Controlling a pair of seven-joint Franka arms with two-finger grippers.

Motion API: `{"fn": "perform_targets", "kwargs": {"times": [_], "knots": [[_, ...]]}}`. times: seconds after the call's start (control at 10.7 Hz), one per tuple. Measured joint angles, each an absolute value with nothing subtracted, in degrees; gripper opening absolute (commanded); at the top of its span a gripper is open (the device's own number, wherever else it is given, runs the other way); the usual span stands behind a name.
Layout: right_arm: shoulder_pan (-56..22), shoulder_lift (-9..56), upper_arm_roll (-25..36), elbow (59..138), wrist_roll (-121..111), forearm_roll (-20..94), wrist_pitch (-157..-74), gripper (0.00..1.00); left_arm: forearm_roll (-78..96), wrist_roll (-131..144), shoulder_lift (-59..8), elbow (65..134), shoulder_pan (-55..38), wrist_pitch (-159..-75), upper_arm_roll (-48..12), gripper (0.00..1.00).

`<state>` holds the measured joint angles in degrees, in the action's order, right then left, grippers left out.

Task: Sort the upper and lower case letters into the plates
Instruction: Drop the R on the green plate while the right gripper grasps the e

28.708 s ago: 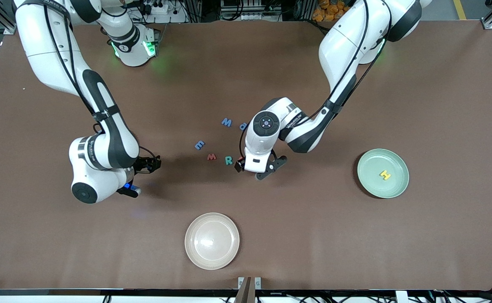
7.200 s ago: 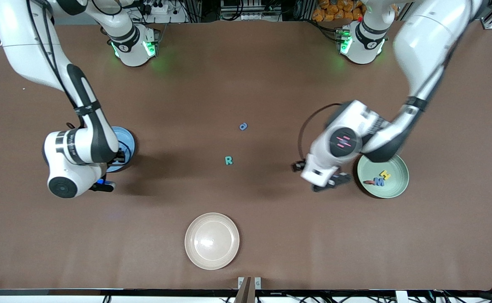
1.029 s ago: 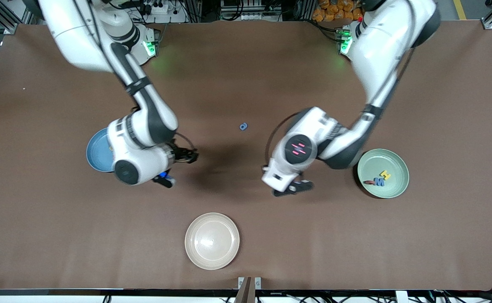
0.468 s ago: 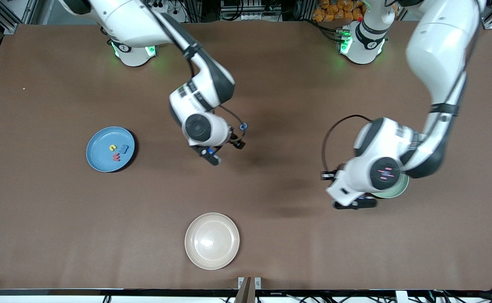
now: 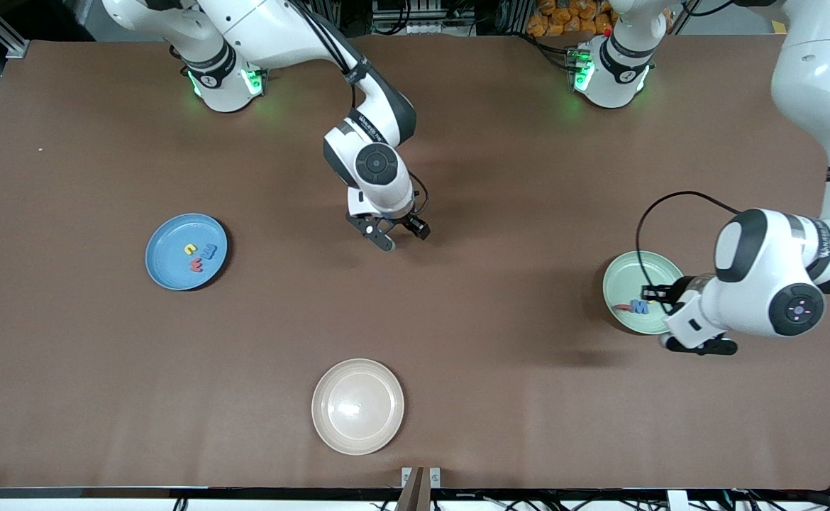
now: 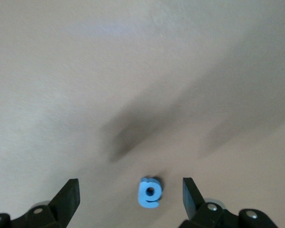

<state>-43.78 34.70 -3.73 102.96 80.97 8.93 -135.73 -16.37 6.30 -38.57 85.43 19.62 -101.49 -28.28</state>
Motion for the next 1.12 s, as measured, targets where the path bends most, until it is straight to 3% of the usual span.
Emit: {"fn": "perform_targets", "kwargs": {"times": [0.19,0.28,0.37,0.94,1.12], "knots": [[-44.5,34.7,-3.7,104.3,81.5,8.8,-136.8,0.94,-17.7,3.2,-38.6,89.6,22.6,-106.8,-28.2,0.0],[-44.6,34.7,-3.6,104.6,82.0,8.8,-136.9,0.94,-17.7,2.1,-38.6,91.5,23.9,-109.0,-28.1,0.73],[-44.6,34.7,-3.5,104.7,82.6,8.8,-137.0,0.94,-17.7,1.8,-38.6,92.3,24.4,-109.7,-28.1,1.0],[-45.7,35.9,-3.4,104.9,83.0,8.8,-137.4,0.91,-17.9,1.8,-38.6,92.8,24.1,-110.0,-28.4,1.0],[-46.0,36.8,-3.4,104.6,83.1,8.8,-137.8,0.8,-17.9,1.8,-38.6,92.8,24.1,-110.3,-28.4,1.0]]}}
